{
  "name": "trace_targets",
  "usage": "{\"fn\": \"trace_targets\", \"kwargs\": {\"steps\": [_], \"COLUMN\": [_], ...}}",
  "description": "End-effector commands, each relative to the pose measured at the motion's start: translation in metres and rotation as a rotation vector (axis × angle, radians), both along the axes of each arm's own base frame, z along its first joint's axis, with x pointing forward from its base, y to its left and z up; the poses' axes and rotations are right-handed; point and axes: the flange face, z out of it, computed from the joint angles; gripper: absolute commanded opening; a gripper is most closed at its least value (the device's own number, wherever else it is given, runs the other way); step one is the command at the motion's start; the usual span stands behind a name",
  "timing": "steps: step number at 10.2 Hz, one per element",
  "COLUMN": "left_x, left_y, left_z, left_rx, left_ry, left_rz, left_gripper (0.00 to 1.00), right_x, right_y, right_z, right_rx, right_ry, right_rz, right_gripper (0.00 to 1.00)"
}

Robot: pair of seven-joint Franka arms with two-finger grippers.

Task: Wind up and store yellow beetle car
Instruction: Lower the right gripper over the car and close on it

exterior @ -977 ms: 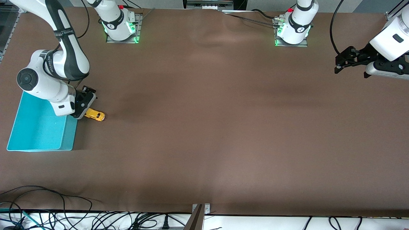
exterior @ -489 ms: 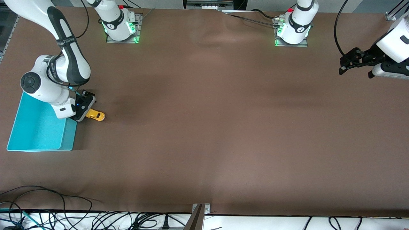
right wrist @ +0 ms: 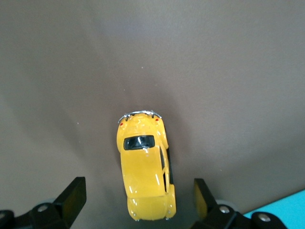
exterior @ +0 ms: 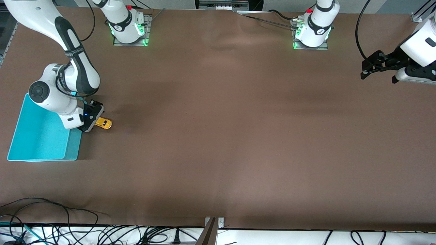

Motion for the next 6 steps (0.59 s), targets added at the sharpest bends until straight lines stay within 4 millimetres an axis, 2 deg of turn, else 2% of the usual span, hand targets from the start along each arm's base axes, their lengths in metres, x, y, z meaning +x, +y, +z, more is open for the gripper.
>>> {"fn": "trace_targets", "kwargs": {"steps": [1, 2, 3, 6], "left_x": [-0.0012, -0.0043, -0.0059, -0.0067], "left_y": [-0.0031, -0.0045, -0.0077, -0.0074], "left_z": [0.0095, 0.0091, 0.0081, 0.0093], "left_rx": [-0.025, -0.022, -0.02, -0.017], "left_ry": [0.003, 0.023, 0.035, 0.035], "left_rz": [0.002, -0.003, -0.009, -0.009], "left_gripper": [1.0, 1.0, 1.0, 1.0], "right_x": [-0.0011, -0.0008, -0.0018, -0.001], "right_y": [-0.0048, -0.0048, -0.0047, -0.0031], "right_z": [-0.009, -0.0095, -0.013, -0.0138], "right_rx": [0.0, 0.0, 0.0, 0.001], "right_ry": [-0.011, -0.014, -0.006, -0.005], "right_rz": [0.016, 0.016, 0.016, 0.03], "right_gripper": [1.0, 1.0, 0.87, 0.0]}}
